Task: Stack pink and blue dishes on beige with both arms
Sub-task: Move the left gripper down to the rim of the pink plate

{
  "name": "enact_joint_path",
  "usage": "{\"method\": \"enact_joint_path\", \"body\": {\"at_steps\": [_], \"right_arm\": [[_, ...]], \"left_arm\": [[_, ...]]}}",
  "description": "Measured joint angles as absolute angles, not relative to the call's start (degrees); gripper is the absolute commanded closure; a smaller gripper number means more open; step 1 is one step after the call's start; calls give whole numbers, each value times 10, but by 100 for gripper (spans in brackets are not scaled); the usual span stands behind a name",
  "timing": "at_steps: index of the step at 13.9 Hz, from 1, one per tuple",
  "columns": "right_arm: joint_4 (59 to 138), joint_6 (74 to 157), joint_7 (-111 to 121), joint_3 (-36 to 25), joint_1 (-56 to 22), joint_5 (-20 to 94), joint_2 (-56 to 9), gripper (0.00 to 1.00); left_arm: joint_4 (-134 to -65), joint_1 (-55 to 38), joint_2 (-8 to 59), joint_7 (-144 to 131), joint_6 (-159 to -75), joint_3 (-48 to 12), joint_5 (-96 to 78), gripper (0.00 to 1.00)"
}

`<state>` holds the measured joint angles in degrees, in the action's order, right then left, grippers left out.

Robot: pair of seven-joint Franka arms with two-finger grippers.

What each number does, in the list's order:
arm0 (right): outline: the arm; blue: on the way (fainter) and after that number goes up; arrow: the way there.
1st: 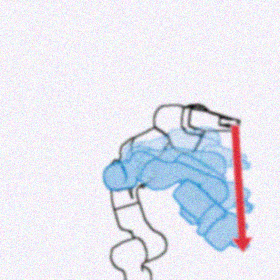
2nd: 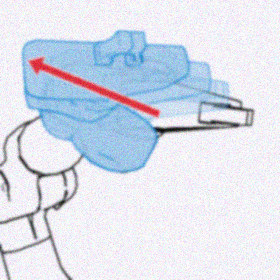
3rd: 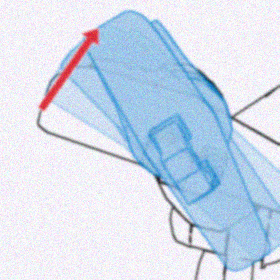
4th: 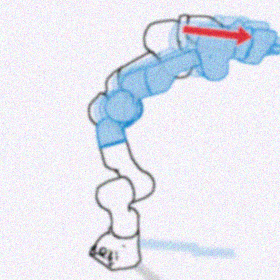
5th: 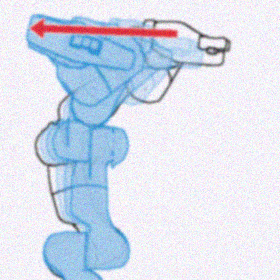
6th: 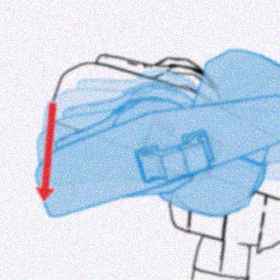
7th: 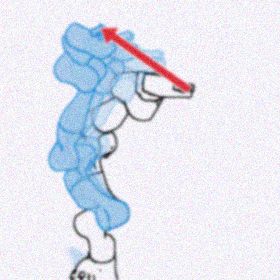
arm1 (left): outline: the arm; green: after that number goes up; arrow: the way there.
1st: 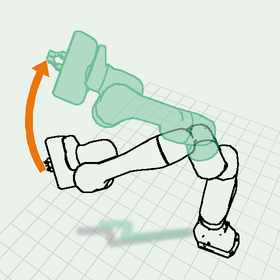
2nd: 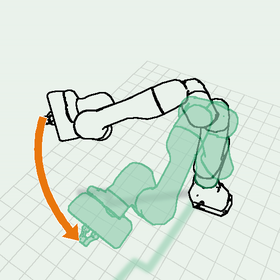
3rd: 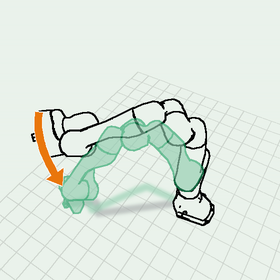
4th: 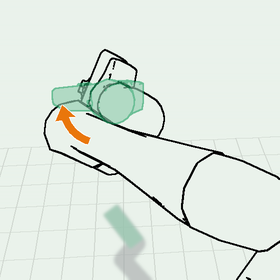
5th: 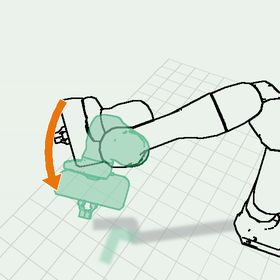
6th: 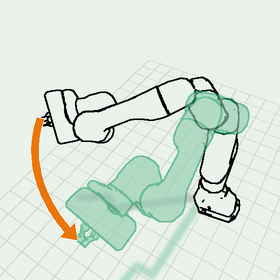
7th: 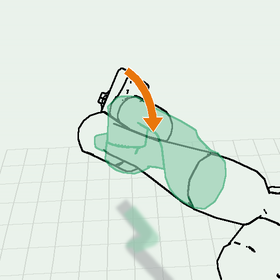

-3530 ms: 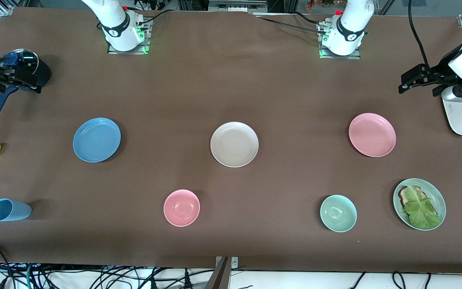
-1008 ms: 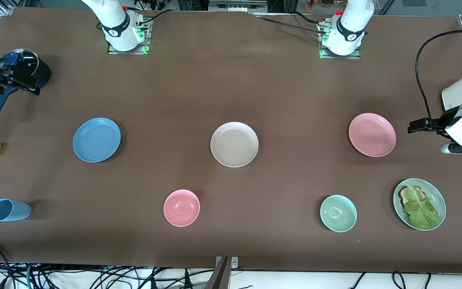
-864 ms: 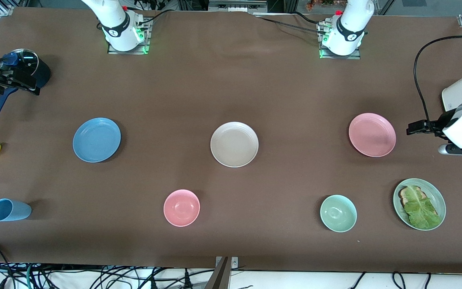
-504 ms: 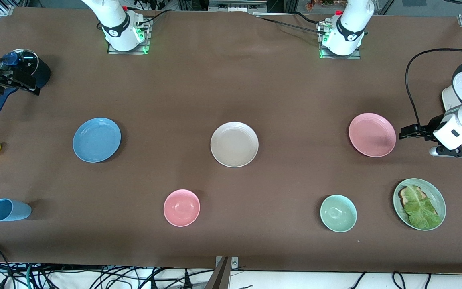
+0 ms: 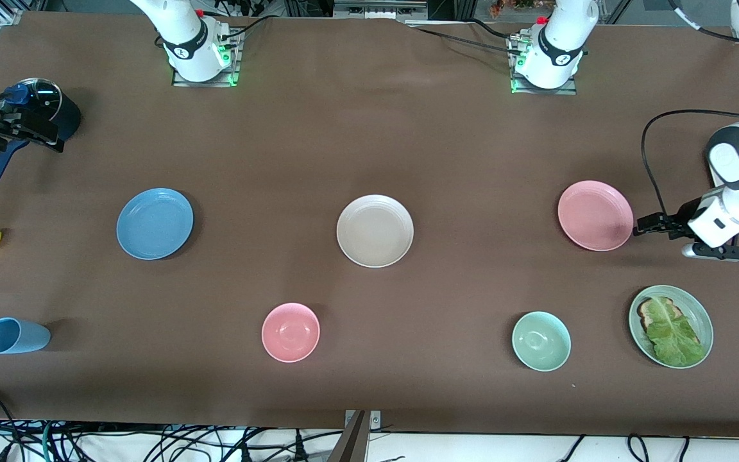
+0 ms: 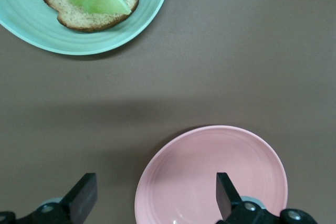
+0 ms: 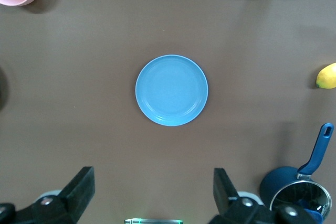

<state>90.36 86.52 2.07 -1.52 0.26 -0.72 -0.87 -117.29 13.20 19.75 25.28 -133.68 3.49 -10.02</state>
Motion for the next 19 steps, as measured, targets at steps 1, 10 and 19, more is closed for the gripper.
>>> {"method": "enact_joint_path", "body": {"at_steps": [1, 10, 19], "right_arm": [[904, 865, 21, -15, 3, -7, -9, 0], [904, 865, 21, -15, 4, -7, -9, 0], [904, 865, 21, -15, 5, -7, -9, 0]], "left_arm": [[-1190, 130, 198, 253, -1362, 34, -102, 0], [-1284, 130, 200, 492, -1483, 61, -306, 0], [-1288, 120, 238, 543, -1506, 68, -372, 57]]}}
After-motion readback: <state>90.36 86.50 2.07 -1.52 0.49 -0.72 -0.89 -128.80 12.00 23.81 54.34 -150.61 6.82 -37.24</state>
